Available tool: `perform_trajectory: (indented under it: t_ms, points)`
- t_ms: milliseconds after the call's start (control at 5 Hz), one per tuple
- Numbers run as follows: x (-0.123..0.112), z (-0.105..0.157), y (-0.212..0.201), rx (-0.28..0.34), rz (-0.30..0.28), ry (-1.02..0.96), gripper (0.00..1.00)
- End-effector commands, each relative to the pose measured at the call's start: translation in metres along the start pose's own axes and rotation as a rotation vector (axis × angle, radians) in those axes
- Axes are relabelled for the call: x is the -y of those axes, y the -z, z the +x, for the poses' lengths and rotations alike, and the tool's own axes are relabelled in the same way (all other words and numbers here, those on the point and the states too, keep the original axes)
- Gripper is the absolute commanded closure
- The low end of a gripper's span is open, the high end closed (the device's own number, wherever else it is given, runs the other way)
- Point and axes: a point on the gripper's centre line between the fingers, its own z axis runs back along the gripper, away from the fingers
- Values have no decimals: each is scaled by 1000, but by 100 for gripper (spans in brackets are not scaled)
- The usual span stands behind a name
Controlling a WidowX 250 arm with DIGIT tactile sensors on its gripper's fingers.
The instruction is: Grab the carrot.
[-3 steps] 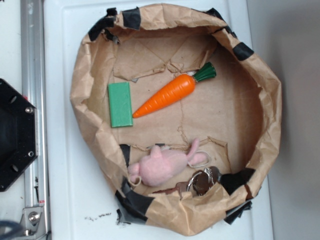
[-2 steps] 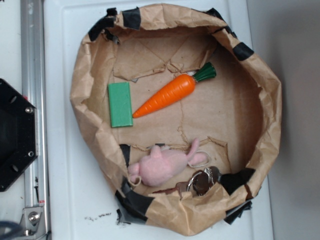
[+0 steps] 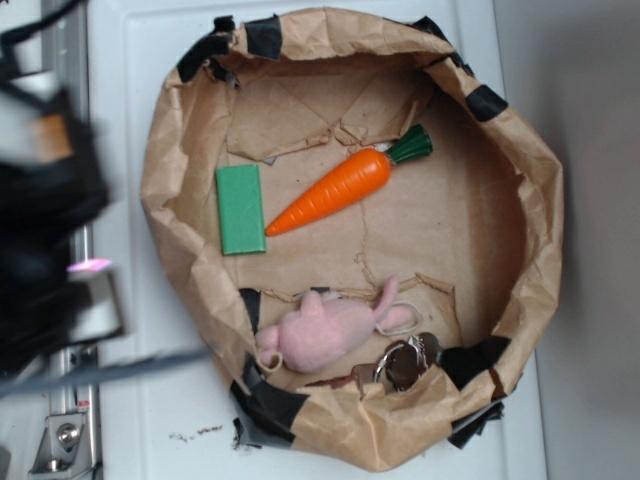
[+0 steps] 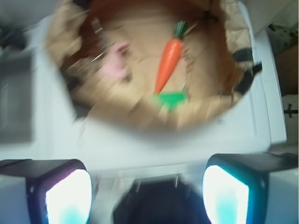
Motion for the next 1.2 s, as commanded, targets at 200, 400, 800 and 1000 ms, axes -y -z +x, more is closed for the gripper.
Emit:
perform_trajectory:
  t_ms: [200, 400, 800, 1000]
  points:
    - [2, 114, 117, 63, -17, -205, 0]
    - [1, 111, 156, 10, 50, -209, 0]
    - [-5, 118, 183, -5, 87, -201, 56]
    - [-1, 133, 160, 19, -9, -159, 100]
